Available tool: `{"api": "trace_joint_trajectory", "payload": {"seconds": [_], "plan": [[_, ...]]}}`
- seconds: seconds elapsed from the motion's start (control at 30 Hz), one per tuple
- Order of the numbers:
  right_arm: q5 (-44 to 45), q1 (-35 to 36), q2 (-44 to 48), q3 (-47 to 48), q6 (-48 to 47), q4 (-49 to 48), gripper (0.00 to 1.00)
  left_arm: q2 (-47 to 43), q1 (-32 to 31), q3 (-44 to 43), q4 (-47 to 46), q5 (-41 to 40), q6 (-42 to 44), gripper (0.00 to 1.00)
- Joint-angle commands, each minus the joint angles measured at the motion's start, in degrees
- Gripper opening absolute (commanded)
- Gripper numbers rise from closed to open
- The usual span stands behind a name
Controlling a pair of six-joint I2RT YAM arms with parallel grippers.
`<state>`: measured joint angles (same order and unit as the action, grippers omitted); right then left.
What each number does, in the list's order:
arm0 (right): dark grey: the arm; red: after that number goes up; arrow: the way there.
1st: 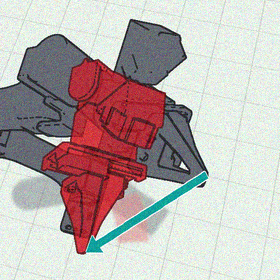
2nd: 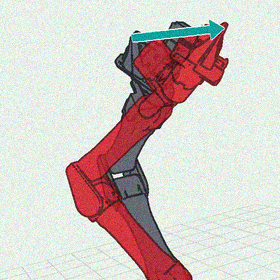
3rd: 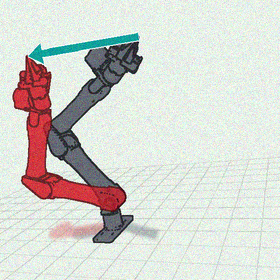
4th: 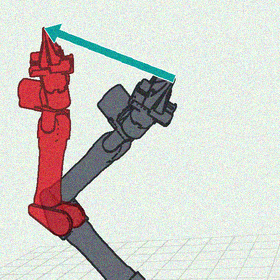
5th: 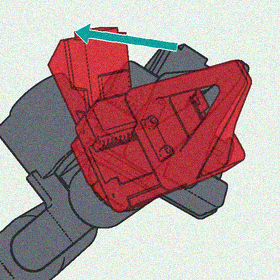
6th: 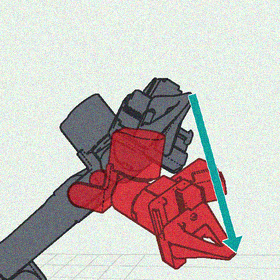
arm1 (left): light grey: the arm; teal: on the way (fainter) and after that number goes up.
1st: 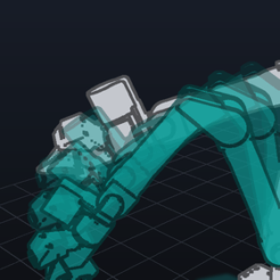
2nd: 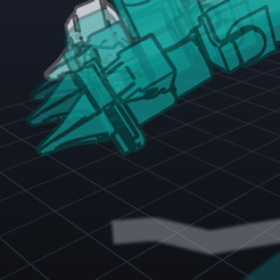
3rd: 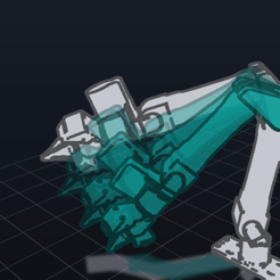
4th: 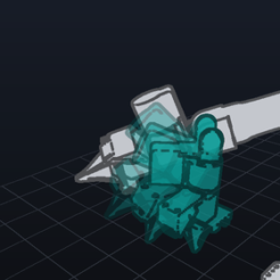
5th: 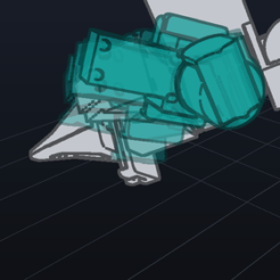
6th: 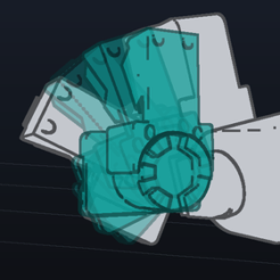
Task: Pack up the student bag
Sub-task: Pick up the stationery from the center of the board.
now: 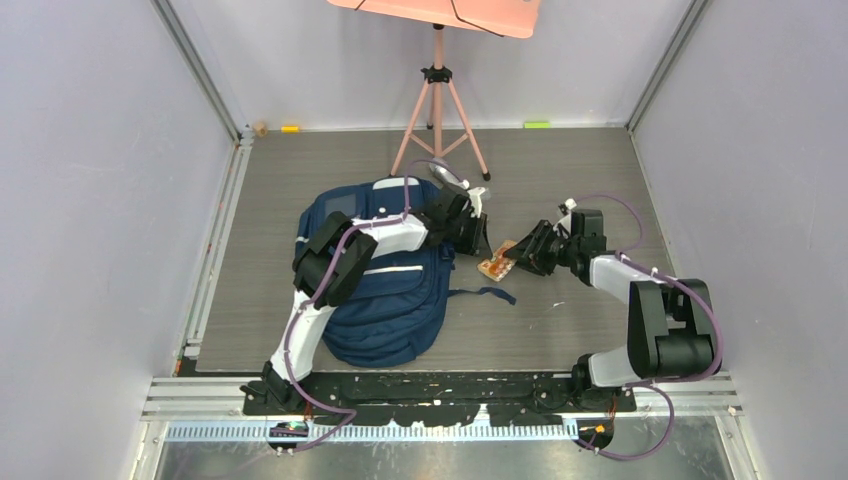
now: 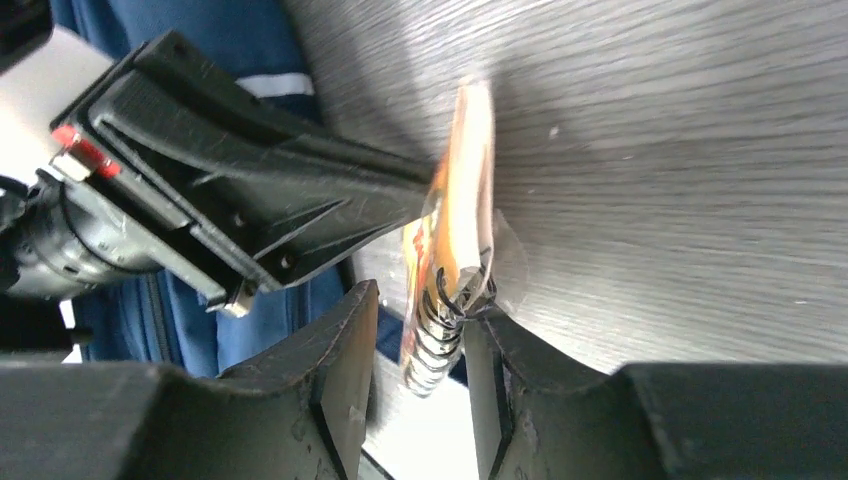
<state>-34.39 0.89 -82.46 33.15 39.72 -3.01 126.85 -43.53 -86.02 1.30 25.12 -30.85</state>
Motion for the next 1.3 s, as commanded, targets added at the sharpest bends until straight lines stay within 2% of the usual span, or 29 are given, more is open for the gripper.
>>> {"api": "trace_joint_trajectory", "payload": {"seconds": [0.0, 0.17, 0.27, 0.43, 0.57, 0.77, 0.93, 1.1, 1.27], "plan": [[-5.46, 3.02, 2.22, -0.52, 0.95, -2.18, 0.42, -0.02, -1.12, 3.18, 0.1, 0.59, 1.45, 0.14], [3.89, 5.33, -0.44, 0.38, -1.24, 0.32, 0.4, -1.16, -1.12, 3.94, -0.85, 0.8, 1.08, 0.14], [9.26, 6.75, -0.66, 1.34, -0.42, 1.29, 0.3, -1.72, -1.12, 4.55, -0.95, 0.61, 1.1, 0.14], [19.21, 7.63, 3.08, 3.36, 0.77, 10.02, 0.15, -3.51, -1.05, 5.25, -0.95, 0.43, 1.31, 0.16], [24.0, 7.64, 8.5, 4.72, -0.11, 16.54, 0.02, -7.3, -1.03, 4.01, -0.39, 0.67, 2.69, 0.3], [32.57, 7.58, 18.17, 9.46, -3.5, 27.72, 0.0, -15.95, -1.03, 0.3, 5.38, -0.43, 8.58, 0.45], [34.02, 7.6, 22.87, 12.8, -5.57, 34.88, 0.0, -23.77, -1.03, 0.0, 12.16, -2.46, 14.56, 0.61], [28.09, 7.62, 25.38, 15.05, -7.0, 37.7, 0.0, -33.18, -1.03, 2.16, 21.33, -6.24, 21.4, 0.71], [18.22, 7.82, 26.52, 18.13, -8.14, 41.15, 0.0, -42.3, -1.03, 4.16, 36.66, -10.65, 29.31, 0.71]]}}
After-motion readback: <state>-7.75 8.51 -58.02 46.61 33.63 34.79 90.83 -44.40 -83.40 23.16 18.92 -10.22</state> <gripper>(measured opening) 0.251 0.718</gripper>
